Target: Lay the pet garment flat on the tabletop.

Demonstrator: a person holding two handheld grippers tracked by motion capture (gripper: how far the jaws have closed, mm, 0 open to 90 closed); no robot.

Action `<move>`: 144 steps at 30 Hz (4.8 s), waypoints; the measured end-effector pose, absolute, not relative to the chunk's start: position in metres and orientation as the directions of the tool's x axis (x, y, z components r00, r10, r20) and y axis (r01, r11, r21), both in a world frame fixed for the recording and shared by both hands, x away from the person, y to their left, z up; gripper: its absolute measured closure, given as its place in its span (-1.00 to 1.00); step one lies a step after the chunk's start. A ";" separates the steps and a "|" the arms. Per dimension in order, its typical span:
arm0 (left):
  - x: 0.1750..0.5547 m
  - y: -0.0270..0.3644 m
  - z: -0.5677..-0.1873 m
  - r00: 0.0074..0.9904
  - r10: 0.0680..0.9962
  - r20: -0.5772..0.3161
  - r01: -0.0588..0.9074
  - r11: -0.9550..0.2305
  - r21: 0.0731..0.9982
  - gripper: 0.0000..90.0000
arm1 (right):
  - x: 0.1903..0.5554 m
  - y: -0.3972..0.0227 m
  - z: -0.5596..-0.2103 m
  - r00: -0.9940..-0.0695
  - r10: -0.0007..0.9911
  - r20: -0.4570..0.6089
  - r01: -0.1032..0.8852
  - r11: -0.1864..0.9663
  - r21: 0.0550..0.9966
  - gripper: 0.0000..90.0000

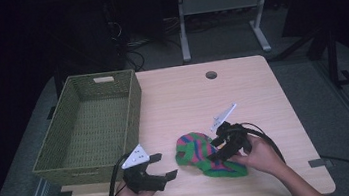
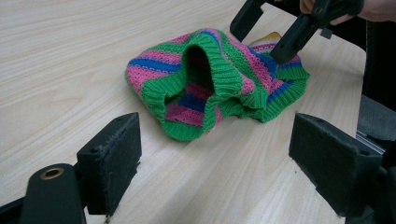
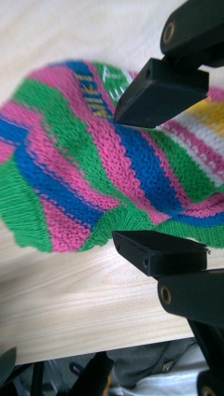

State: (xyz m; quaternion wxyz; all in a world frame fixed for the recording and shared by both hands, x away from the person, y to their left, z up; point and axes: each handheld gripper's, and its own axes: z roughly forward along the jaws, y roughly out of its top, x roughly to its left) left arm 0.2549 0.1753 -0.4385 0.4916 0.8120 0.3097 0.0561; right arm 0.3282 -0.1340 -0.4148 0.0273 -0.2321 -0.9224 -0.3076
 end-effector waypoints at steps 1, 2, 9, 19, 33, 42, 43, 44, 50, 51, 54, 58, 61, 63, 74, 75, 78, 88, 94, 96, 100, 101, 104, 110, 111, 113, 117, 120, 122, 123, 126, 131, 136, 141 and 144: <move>0.255 0.175 -0.439 0.801 0.559 -0.214 0.448 -0.324 0.833 -0.63 | 0.327 -0.135 -0.412 -0.893 0.409 0.186 0.438 0.697 0.568 -0.20; 0.255 0.175 -0.439 0.801 0.559 -0.214 0.448 -0.324 0.833 -0.63 | 0.325 -0.136 -0.409 -0.891 0.413 0.190 0.441 0.688 0.576 -0.20; 0.255 0.174 -0.439 0.805 0.555 -0.209 0.445 -0.332 0.832 -0.63 | 0.313 -0.128 -0.402 -0.929 0.329 0.170 0.360 0.695 0.622 -0.19; 0.255 0.175 -0.439 0.802 0.557 -0.214 0.448 -0.325 0.833 -0.63 | 0.310 -0.099 -0.416 -0.948 0.280 0.150 0.313 0.747 0.586 -0.10; 0.255 0.175 -0.439 0.802 0.558 -0.216 0.451 -0.326 0.831 -0.63 | 0.317 -0.085 -0.441 -0.946 0.310 0.100 0.313 0.780 0.541 0.33; 0.255 0.174 -0.440 0.805 0.551 -0.219 0.452 -0.331 0.829 -0.63 | 0.319 -0.091 -0.436 -0.945 0.315 0.088 0.308 0.766 0.564 0.74; 0.255 0.174 -0.440 0.805 0.551 -0.220 0.452 -0.331 0.828 -0.63 | 0.319 -0.091 -0.435 -0.945 0.315 0.089 0.308 0.765 0.565 0.77; 0.255 0.174 -0.440 0.805 0.551 -0.220 0.453 -0.330 0.828 -0.63 | 0.319 -0.092 -0.434 -0.944 0.317 0.086 0.308 0.763 0.569 0.79; 0.254 0.172 -0.440 0.814 0.537 -0.223 0.449 -0.336 0.828 -0.63 | 0.320 -0.100 -0.426 -0.941 0.317 0.121 0.326 0.741 0.587 0.83; 0.254 0.172 -0.440 0.814 0.537 -0.223 0.449 -0.336 0.828 -0.63 | 0.320 -0.100 -0.426 -0.941 0.317 0.121 0.326 0.741 0.587 0.83; 0.255 0.171 -0.441 0.817 0.532 -0.224 0.447 -0.337 0.829 -0.63 | 0.318 -0.105 -0.418 -0.942 0.315 0.119 0.320 0.730 0.604 0.84; 0.256 0.170 -0.441 0.818 0.531 -0.221 0.445 -0.342 0.828 -0.63 | 0.319 -0.111 -0.409 -0.938 0.322 0.126 0.327 0.712 0.621 0.85; 0.256 0.170 -0.441 0.817 0.531 -0.223 0.446 -0.339 0.828 -0.63 | 0.319 -0.113 -0.405 -0.937 0.322 0.137 0.334 0.707 0.624 0.85; 0.257 0.170 -0.441 0.818 0.530 -0.225 0.446 -0.335 0.830 -0.63 | 0.319 -0.116 -0.401 -0.939 0.320 0.125 0.324 0.705 0.631 0.85; 0.258 0.163 -0.442 0.820 0.509 -0.262 0.459 -0.311 0.832 -0.61 | 0.320 -0.136 -0.376 -0.939 0.319 0.128 0.321 0.682 0.657 0.85; 0.260 0.161 -0.443 0.826 0.498 -0.265 0.457 -0.316 0.832 -0.58 | 0.321 -0.137 -0.375 -0.938 0.319 0.138 0.328 0.681 0.655 0.85; 0.262 0.159 -0.444 0.826 0.497 -0.266 0.458 -0.316 0.831 -0.56 | 0.321 -0.139 -0.373 -0.937 0.321 0.138 0.329 0.679 0.657 0.85; 0.276 0.153 -0.448 0.826 0.491 -0.278 0.471 -0.328 0.819 -0.53 | 0.322 -0.152 -0.358 -0.936 0.321 0.145 0.331 0.660 0.674 0.85; 0.285 0.149 -0.452 0.827 0.504 -0.250 0.464 -0.360 0.809 -0.53 | 0.324 -0.155 -0.352 -0.939 0.318 0.133 0.319 0.653 0.687 0.85; 0.288 0.146 -0.453 0.824 0.511 -0.244 0.461 -0.357 0.812 -0.53 | 0.323 -0.156 -0.350 -0.939 0.318 0.132 0.318 0.654 0.687 0.85; 0.294 0.142 -0.454 0.819 0.517 -0.249 0.466 -0.347 0.814 -0.49 | 0.323 -0.158 -0.347 -0.941 0.313 0.129 0.311 0.650 0.693 0.85; 0.296 0.141 -0.454 0.816 0.523 -0.245 0.465 -0.341 0.817 -0.48 | 0.323 -0.159 -0.346 -0.940 0.315 0.131 0.314 0.648 0.695 0.85; 0.302 0.137 -0.457 0.810 0.532 -0.246 0.471 -0.340 0.814 -0.46 | 0.322 -0.164 -0.342 -0.941 0.313 0.127 0.307 0.639 0.705 0.85; 0.312 0.134 -0.457 0.828 0.491 -0.272 0.446 -0.283 0.849 -0.35 | 0.321 -0.170 -0.339 -0.941 0.310 0.134 0.309 0.625 0.717 0.85; 0.314 0.133 -0.457 0.833 0.478 -0.277 0.445 -0.284 0.849 -0.32 | 0.321 -0.171 -0.339 -0.939 0.312 0.141 0.314 0.621 0.718 0.85; 0.316 0.132 -0.457 0.837 0.470 -0.281 0.445 -0.284 0.849 -0.31 | 0.322 -0.172 -0.339 -0.940 0.312 0.137 0.311 0.622 0.718 0.85; 0.321 0.129 -0.460 0.843 0.456 -0.287 0.447 -0.293 0.845 -0.12 | 0.322 -0.174 -0.340 -0.938 0.316 0.139 0.315 0.622 0.717 0.85; 0.321 0.126 -0.464 0.845 0.443 -0.299 0.454 -0.301 0.838 0.07 | 0.324 -0.178 -0.340 -0.934 0.325 0.148 0.327 0.613 0.719 0.85; 0.322 0.125 -0.465 0.852 0.432 -0.296 0.448 -0.308 0.839 0.23 | 0.324 -0.179 -0.341 -0.934 0.327 0.145 0.326 0.614 0.719 0.85; 0.322 0.125 -0.465 0.852 0.432 -0.296 0.448 -0.308 0.839 0.27 | 0.324 -0.179 -0.341 -0.934 0.327 0.145 0.326 0.614 0.719 0.85; 0.324 0.126 -0.464 0.859 0.428 -0.282 0.435 -0.318 0.842 0.44 | 0.325 -0.181 -0.342 -0.931 0.334 0.147 0.333 0.611 0.719 0.85; 0.322 0.127 -0.461 0.861 0.423 -0.284 0.430 -0.305 0.850 0.60 | 0.325 -0.185 -0.343 -0.928 0.342 0.148 0.338 0.608 0.719 0.85; 0.322 0.128 -0.457 0.861 0.422 -0.284 0.431 -0.309 0.848 0.68 | 0.324 -0.188 -0.347 -0.922 0.358 0.147 0.350 0.609 0.712 0.85; 0.321 0.126 -0.449 0.864 0.426 -0.266 0.420 -0.320 0.849 0.78 | 0.324 -0.195 -0.355 -0.914 0.373 0.161 0.370 0.599 0.710 0.85; 0.320 0.123 -0.443 0.866 0.432 -0.251 0.414 -0.337 0.846 0.81 | 0.324 -0.198 -0.356 -0.911 0.376 0.170 0.378 0.592 0.712 0.84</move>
